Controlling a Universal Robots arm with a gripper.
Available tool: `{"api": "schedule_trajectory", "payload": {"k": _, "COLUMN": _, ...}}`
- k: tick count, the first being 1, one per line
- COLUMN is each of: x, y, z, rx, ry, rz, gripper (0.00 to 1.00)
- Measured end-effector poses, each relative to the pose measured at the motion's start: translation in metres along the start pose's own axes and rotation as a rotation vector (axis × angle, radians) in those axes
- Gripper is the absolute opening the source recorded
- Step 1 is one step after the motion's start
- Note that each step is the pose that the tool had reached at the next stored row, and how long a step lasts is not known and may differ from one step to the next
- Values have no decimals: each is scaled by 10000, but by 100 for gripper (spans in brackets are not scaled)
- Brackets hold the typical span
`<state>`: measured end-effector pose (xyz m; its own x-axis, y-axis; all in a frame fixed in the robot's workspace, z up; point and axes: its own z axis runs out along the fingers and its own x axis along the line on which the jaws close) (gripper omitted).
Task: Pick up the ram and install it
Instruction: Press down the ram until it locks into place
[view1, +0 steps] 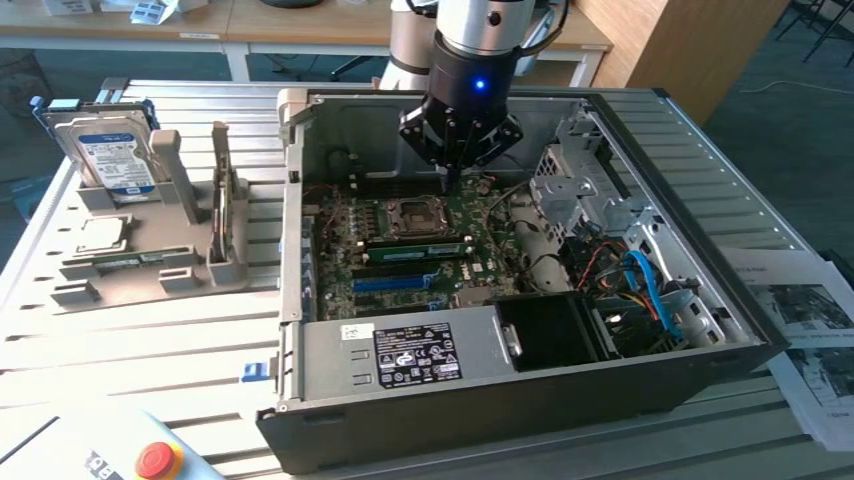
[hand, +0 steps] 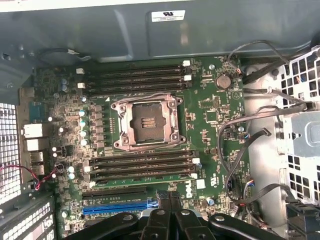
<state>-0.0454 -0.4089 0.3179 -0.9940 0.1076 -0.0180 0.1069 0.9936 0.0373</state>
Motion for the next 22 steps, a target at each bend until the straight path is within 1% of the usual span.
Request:
{"api": "schedule_trajectory", "payload": {"k": 2, "x": 0, "y": 0, "z": 0, "rx": -1, "ry": 1, "rz": -28, "gripper": 10}}
{"api": "schedule_trajectory", "payload": {"k": 10, "x": 0, "y": 0, "z": 0, "rx": -16, "ry": 26, "rz": -654, "gripper": 10}}
{"api": "schedule_trajectory", "payload": {"k": 22, "x": 0, "y": 0, "z": 0, "rx": -17, "ry": 32, "rz": -749, "gripper": 10}}
